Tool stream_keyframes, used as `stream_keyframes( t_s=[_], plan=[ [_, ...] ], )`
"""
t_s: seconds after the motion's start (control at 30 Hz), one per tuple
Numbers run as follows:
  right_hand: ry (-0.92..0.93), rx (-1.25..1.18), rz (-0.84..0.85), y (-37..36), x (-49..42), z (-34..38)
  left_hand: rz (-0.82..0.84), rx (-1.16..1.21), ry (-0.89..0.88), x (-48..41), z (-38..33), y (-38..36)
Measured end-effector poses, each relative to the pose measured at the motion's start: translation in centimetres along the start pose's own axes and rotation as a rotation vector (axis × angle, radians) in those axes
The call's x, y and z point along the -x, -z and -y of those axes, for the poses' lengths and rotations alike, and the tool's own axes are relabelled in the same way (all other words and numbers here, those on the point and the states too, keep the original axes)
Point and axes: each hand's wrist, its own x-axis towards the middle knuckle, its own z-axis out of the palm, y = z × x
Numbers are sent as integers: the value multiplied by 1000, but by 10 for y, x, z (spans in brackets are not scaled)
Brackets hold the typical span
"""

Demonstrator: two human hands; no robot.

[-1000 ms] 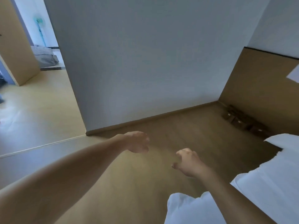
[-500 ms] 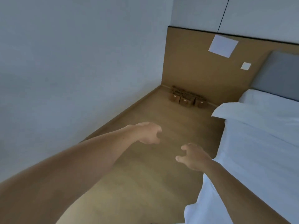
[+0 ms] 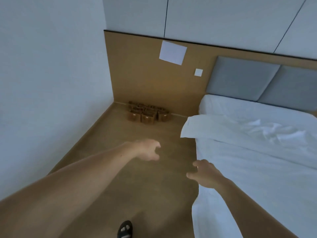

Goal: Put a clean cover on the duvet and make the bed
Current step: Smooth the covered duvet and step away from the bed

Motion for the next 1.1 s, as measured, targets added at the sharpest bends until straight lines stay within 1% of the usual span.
stream_keyframes(
  t_s=[0.2, 0.3, 0.4, 0.5, 0.6, 0.77, 0.93, 1.0, 1.1],
  plan=[
    [-141, -11, -48, 57, -128, 21, 31, -25, -101, -156, 32, 92],
    [-192, -65, -121, 89, -181, 23, 33, -65, -165, -229, 21, 137],
    [-245, -105, -151, 115, -230, 9, 102, -132, -263, -302, -4, 163],
    [-319, -149, -175, 134, -288, -18, 180, -203, -332, -381, -33, 174],
    [-373, -230, -171, 145, -356, -53, 207, -221, -383, -467, -64, 183],
    [-491, -382, -116, 169, -462, -109, 322, -241, -345, -594, -101, 200],
    [-643, -520, -86, 175, -541, -143, 401, -211, -271, -717, -114, 206],
    [-730, -575, -67, 168, -569, -152, 435, -246, -265, -766, -115, 200],
    [-863, -666, -73, 159, -611, -164, 500, -281, -313, -840, -123, 190]
  ],
)
